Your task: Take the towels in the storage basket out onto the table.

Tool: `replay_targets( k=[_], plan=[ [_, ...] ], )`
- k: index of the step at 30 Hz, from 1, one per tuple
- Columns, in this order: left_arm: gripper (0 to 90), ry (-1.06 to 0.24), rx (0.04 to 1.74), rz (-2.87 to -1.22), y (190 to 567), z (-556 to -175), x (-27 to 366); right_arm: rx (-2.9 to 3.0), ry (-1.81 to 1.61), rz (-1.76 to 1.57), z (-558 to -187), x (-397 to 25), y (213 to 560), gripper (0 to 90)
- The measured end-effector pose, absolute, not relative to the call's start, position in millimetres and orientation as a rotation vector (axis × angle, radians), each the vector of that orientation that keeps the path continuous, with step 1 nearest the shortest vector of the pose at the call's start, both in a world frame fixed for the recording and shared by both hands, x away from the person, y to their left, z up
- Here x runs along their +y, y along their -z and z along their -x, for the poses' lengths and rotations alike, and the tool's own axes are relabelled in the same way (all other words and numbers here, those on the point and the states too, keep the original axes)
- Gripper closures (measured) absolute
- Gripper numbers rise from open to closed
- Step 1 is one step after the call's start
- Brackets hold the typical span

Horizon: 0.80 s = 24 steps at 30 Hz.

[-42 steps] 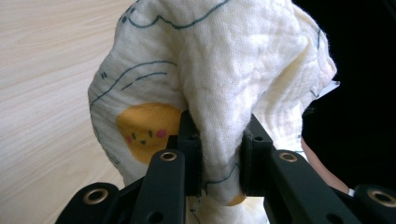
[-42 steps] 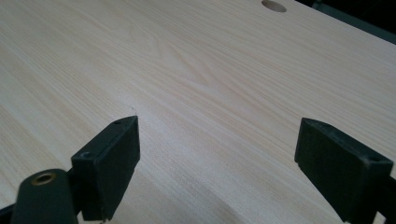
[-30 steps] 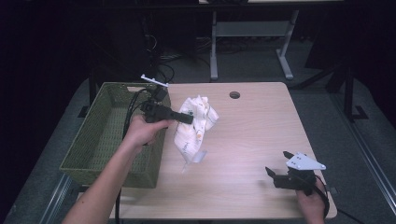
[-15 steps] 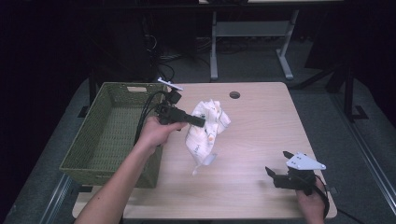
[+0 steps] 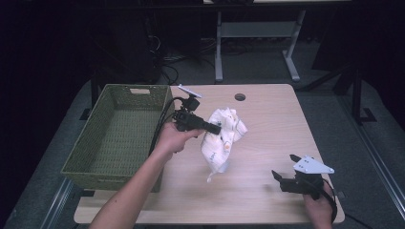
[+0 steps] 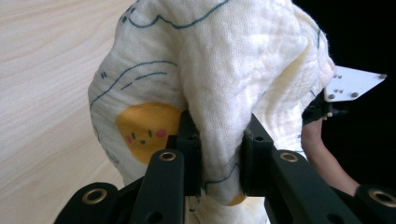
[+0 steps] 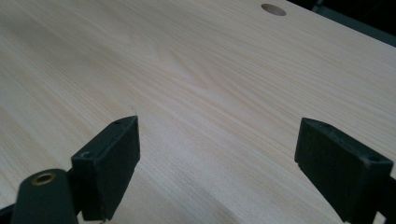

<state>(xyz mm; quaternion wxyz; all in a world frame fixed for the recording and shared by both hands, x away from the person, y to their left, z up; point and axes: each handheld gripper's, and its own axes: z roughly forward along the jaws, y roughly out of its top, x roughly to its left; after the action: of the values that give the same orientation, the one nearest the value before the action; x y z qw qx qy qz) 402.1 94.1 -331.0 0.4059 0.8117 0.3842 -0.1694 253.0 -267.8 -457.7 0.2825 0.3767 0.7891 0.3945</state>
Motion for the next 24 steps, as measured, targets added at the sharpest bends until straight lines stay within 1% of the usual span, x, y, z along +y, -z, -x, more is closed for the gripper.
replay_targets(
  k=[8,11,17,21,24],
  plan=[
    [73.0,0.396,0.992,-2.042,340.5,-402.7,81.2,2.116,-1.054,-0.999,-253.3,-268.1,457.8,13.7],
    [71.4,0.406,1.005,-2.036,345.4,-404.3,77.1,2.115,-1.055,-1.002,-253.4,-268.1,457.8,13.7],
    [71.8,0.398,0.998,-2.087,357.9,-402.7,63.5,2.111,-1.058,-1.01,-252.8,-268.7,457.3,13.7],
    [71.9,0.375,1.036,-2.103,371.7,-405.0,59.5,2.107,-1.064,-1.01,-252.4,-268.7,457.0,13.7],
    [72.0,0.333,1.085,-2.107,382.8,-407.6,58.5,2.109,-1.062,-1.009,-252.3,-268.6,456.9,13.7]
  ],
)
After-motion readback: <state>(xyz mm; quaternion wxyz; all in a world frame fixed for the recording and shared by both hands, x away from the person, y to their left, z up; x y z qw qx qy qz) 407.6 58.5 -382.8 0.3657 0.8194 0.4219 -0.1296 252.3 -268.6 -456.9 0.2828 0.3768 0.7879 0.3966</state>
